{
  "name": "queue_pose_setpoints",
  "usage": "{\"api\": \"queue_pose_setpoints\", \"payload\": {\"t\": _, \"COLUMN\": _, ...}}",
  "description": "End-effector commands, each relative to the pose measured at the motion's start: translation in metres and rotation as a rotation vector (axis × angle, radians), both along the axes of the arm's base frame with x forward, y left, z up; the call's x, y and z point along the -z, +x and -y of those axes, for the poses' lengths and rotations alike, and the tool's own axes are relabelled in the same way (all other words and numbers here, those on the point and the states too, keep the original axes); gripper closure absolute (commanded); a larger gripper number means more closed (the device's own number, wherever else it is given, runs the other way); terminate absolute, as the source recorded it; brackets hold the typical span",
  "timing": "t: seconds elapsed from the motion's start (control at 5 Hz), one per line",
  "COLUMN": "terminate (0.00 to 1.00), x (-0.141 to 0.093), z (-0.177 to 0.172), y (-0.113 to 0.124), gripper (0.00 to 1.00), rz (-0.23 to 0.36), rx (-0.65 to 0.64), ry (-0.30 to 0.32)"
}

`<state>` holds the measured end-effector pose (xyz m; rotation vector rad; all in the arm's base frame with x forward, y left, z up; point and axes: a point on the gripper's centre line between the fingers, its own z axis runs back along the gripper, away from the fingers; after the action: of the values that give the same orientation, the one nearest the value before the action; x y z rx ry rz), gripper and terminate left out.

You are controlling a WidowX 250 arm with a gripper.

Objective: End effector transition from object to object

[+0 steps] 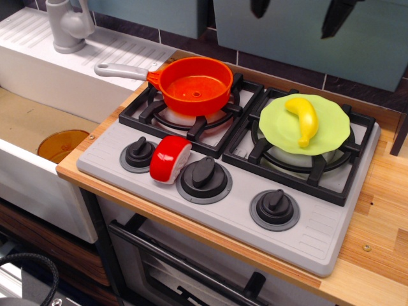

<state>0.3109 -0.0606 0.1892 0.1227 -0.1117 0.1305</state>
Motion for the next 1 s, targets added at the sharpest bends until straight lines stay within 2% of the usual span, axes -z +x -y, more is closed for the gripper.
{"api": "queue_pose_setpoints", "payload": {"t": 0.0, "terminate": 0.00, "x": 0.021, "z": -0.034, "y": -0.015, "gripper": 0.00, "rz": 0.151, "rx": 0.043, "ry": -0.049}}
{"api": "queue_pose_setpoints", "payload": {"t": 0.4, "terminate": 0.00, "x": 0.070, "z": -0.053, "y": -0.004, "gripper": 0.00, "rz": 0.265, "rx": 0.088, "ry": -0.069}}
{"api": "queue_pose_setpoints", "payload": {"t": 0.8, "terminate": 0.00, "x": 0.097, "z": -0.067, "y": 0.002, "gripper": 0.00, "rz": 0.327, "rx": 0.109, "ry": -0.056}}
